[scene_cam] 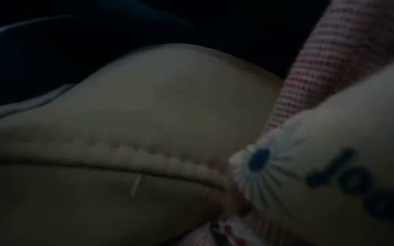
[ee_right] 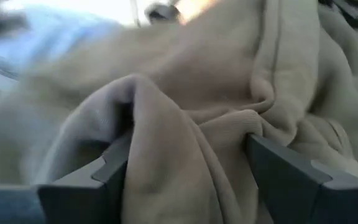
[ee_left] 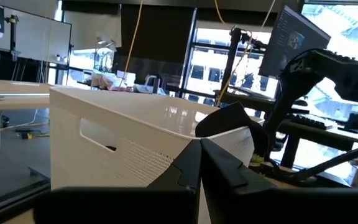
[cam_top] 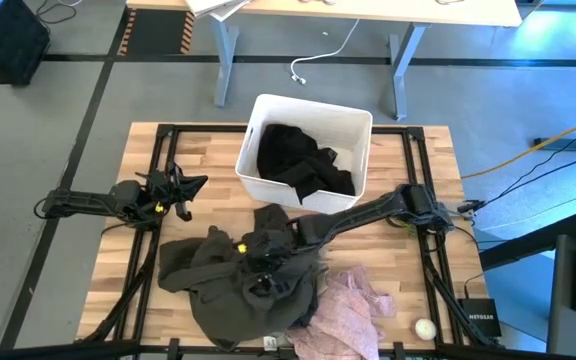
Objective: Sort clothes
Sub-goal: Put the gray hoodie into the white bin
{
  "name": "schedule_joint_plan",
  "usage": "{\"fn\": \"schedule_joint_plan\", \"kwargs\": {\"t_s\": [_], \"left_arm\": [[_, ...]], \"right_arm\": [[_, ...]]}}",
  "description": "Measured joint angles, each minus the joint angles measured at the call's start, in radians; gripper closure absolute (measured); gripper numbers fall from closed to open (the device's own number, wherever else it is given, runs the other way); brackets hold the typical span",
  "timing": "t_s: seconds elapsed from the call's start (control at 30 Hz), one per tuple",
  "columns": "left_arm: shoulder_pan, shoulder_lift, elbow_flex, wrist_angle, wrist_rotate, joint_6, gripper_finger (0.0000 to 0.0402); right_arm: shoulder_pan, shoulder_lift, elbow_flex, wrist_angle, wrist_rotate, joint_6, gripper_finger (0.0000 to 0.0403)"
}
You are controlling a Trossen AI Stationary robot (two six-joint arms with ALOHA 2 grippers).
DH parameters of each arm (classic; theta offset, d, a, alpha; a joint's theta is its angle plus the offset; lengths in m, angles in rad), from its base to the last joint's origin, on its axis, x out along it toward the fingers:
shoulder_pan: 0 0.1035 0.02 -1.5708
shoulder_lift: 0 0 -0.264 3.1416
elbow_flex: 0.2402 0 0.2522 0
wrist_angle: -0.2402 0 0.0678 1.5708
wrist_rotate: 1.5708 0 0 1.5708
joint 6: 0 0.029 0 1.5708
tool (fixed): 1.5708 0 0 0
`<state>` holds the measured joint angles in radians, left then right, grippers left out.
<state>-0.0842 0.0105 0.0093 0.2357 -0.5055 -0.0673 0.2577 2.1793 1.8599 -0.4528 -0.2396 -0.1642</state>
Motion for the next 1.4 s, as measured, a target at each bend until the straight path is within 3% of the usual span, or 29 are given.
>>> {"fn": "schedule_joint_plan", "kwargs": {"t_s": [0.17,0.37,0.47,0.6,0.73,0.8,0.93,1.4], "left_arm": [[0.0,0.0,0.0,-0.038,0.0,-0.036,0.0398],[0.0,0.0,0.0,-0.047,-0.002,-0.079,0.0398],[0.0,0.0,0.0,-0.058,-0.001,-0.093,0.0398],[0.0,0.0,0.0,-0.079,-0.003,-0.093,0.0398],[0.0,0.0,0.0,-0.077,-0.004,-0.09,0.0398],[0.0,0.0,0.0,-0.077,-0.004,-0.09,0.0398],[0.0,0.0,0.0,-0.076,-0.005,-0.09,0.0398],[0.0,0.0,0.0,-0.076,-0.005,-0.09,0.0398]], "right_arm": [[-0.047,0.077,0.001,-0.019,0.134,-0.059,0.0127],[-0.103,0.174,0.006,-0.016,0.094,-0.042,0.0128],[-0.105,0.211,0.007,-0.012,0.089,-0.042,0.0147],[-0.102,0.225,0.007,-0.014,0.054,-0.067,0.0226],[-0.101,0.222,0.005,-0.02,0.057,-0.105,0.0354],[-0.101,0.213,0.003,-0.029,0.067,-0.109,0.0382],[-0.098,0.166,0.0,-0.058,0.122,-0.107,0.0374],[-0.101,-0.153,-0.005,-0.139,0.168,-0.113,0.0389]]}}
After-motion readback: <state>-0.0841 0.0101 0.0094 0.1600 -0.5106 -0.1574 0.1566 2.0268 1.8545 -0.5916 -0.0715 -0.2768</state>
